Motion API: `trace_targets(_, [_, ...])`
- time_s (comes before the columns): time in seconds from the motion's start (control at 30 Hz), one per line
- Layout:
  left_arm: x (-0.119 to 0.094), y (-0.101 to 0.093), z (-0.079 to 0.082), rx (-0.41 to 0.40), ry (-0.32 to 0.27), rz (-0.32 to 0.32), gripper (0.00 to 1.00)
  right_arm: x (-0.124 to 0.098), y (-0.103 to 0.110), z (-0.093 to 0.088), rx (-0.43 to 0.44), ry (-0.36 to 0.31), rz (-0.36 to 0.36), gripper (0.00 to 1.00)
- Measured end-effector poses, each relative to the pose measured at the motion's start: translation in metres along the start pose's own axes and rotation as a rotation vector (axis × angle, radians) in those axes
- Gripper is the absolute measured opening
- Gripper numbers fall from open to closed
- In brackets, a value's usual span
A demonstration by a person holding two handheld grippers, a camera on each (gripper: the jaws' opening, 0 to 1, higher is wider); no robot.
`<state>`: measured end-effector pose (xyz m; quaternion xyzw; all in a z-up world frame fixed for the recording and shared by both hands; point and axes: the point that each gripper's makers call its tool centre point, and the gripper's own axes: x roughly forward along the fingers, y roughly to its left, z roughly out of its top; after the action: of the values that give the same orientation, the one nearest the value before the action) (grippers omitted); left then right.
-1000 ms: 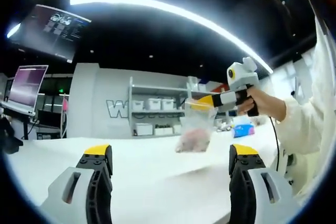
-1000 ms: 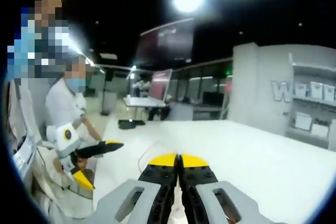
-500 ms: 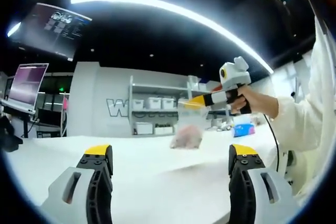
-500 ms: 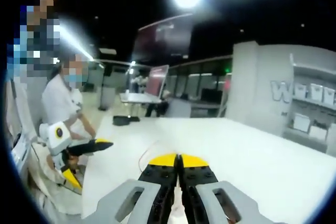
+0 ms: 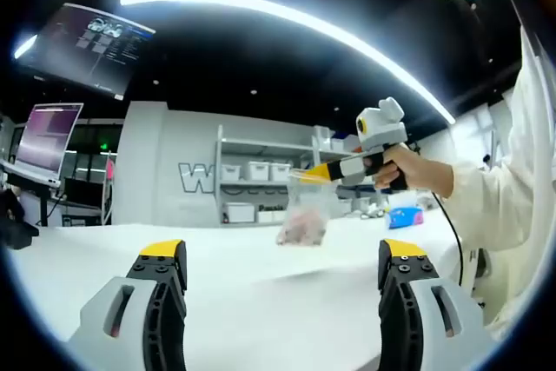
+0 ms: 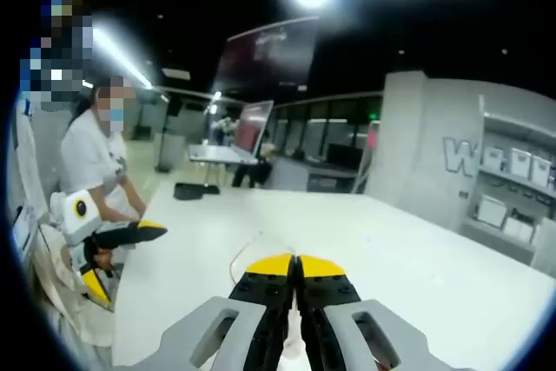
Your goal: Open the resealable bag by pulling the two sides of the seal apart until the entire bag opening is separated and visibly accessible.
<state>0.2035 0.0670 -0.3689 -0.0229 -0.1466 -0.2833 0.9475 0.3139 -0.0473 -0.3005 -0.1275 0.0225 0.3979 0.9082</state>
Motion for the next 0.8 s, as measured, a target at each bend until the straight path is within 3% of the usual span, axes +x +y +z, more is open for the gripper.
trace_targets(0.13, [-0.001, 0.001, 0.005, 0.005, -0.02, 0.001, 0.9, 0.004, -0.006, 0.0, -0.011, 0.006, -0.006, 0.0])
trace_targets(0.8, [0.001, 0.001, 0.002, 0.0, -0.006, -0.006, 0.9, 0.026, -0.04, -0.01, 0.015, 0.058, -0.031, 0.0])
